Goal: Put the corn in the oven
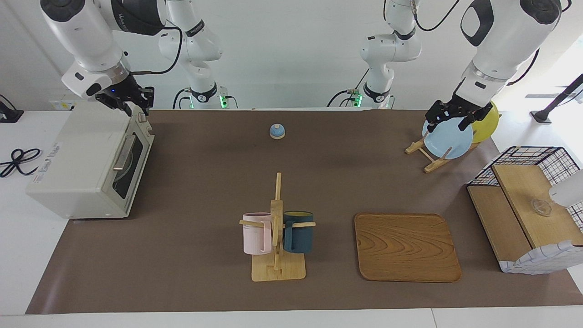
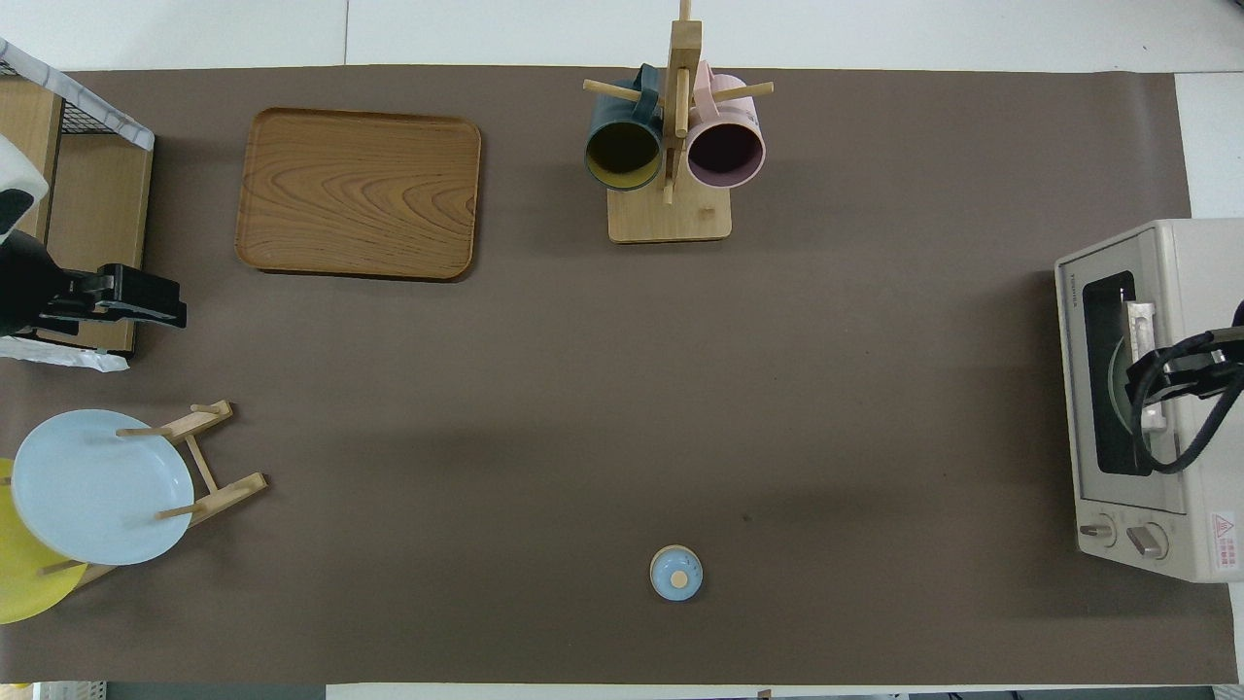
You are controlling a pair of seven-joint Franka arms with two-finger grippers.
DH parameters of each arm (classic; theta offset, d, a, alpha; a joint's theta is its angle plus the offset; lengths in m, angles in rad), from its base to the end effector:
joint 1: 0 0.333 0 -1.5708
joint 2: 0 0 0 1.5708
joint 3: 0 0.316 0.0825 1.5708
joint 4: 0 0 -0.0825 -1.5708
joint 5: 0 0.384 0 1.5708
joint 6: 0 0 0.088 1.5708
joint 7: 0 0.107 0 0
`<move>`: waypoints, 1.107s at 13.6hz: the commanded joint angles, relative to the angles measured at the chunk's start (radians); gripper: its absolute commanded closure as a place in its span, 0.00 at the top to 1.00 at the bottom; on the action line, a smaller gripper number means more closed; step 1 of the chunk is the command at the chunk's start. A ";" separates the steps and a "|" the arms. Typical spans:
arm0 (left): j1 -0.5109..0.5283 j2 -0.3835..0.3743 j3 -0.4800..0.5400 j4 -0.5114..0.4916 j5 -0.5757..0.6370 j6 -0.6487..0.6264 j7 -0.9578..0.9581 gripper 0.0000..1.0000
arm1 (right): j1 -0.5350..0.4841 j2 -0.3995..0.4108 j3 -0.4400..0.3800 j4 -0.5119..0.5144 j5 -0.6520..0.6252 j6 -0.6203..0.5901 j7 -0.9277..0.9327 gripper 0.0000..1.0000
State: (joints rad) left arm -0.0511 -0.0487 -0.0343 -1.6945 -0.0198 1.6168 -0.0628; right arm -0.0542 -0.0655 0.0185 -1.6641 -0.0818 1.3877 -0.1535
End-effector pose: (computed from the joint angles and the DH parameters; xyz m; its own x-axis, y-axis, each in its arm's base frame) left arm 0.5388 -0.0486 0.5966 0.9993 -0.0216 -0.0301 -0.0211 -0.9996 0.0162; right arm 0.5108 -0.0278 0.6029 0.9703 0.1028 -0.2189 0.1164 -0.9919 0.0500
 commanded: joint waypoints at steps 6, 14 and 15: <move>0.000 -0.016 -0.001 -0.008 0.017 -0.009 0.003 1.00 | -0.003 0.042 0.015 0.095 0.074 -0.036 0.008 1.00; 0.000 -0.016 0.001 -0.008 0.017 -0.009 0.003 1.00 | 0.008 0.067 0.020 0.170 0.065 -0.050 0.109 1.00; 0.000 -0.016 -0.001 -0.008 0.017 -0.009 0.003 1.00 | 0.008 0.069 0.020 0.171 0.065 -0.049 0.112 1.00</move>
State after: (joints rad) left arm -0.0511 -0.0487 -0.0343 -1.6945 -0.0198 1.6168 -0.0628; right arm -0.0447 -0.0253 0.0298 -1.5359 -0.0139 1.3690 -0.0772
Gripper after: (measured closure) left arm 0.000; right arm 0.000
